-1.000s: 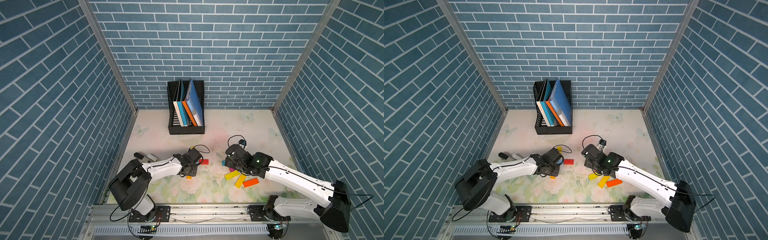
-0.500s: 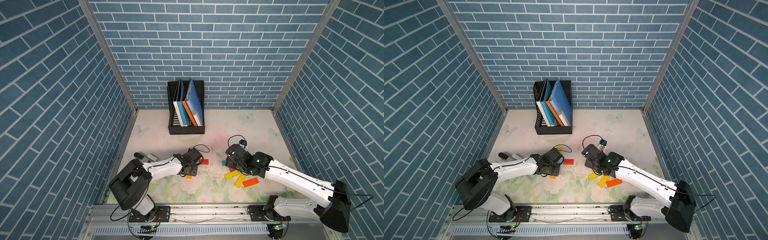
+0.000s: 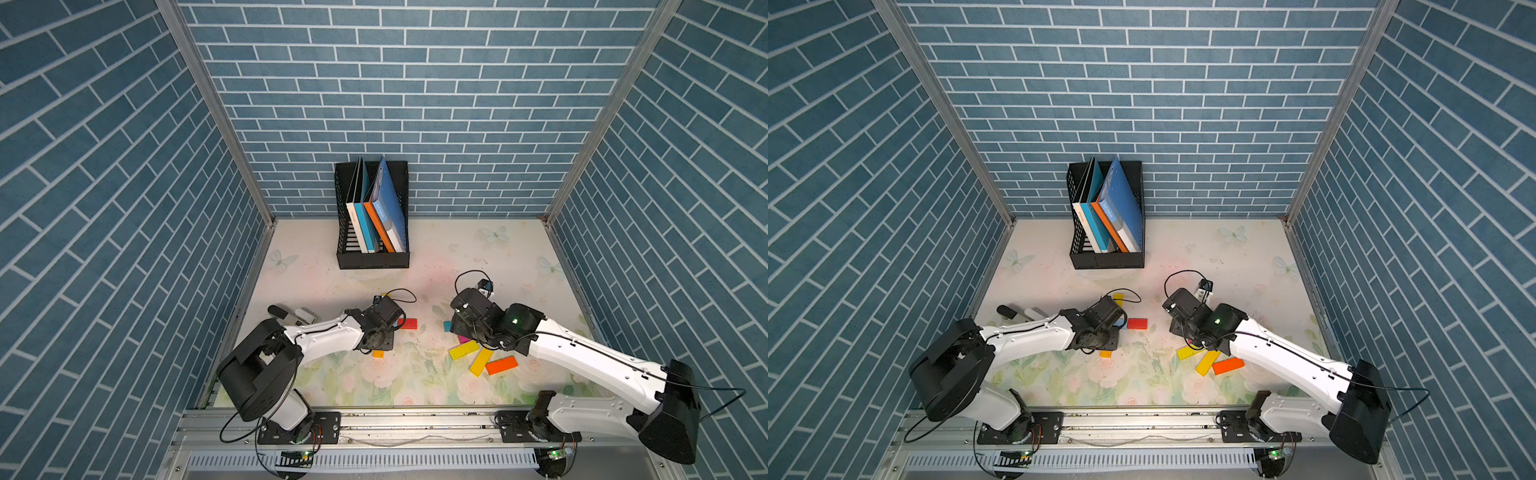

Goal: Assemble the letter h with building blocks
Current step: Assemble the building block at the center of the board.

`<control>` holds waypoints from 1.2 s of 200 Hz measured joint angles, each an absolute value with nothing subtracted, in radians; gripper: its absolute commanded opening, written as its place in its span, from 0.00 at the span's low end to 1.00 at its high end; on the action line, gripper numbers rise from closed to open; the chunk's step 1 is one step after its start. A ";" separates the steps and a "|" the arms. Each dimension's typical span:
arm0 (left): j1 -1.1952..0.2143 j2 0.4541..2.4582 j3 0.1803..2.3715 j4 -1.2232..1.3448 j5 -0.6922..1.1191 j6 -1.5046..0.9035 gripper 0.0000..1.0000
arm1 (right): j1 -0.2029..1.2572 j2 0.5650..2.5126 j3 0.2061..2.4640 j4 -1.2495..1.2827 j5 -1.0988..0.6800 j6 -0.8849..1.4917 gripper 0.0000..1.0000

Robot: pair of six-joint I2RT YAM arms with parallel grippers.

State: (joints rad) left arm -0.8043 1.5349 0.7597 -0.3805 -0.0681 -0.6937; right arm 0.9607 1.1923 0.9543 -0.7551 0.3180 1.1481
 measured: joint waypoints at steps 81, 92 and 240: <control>-0.804 1.524 0.747 -0.348 -0.062 -0.719 0.52 | 0.961 1.197 0.954 -0.754 0.316 1.148 0.64; -0.804 1.522 0.747 -0.347 -0.061 -0.723 0.54 | 0.961 1.197 0.954 -0.754 0.314 1.148 0.64; -0.676 1.148 0.910 -0.546 -0.119 -0.688 0.62 | 0.961 1.212 0.721 -0.677 0.268 1.306 0.75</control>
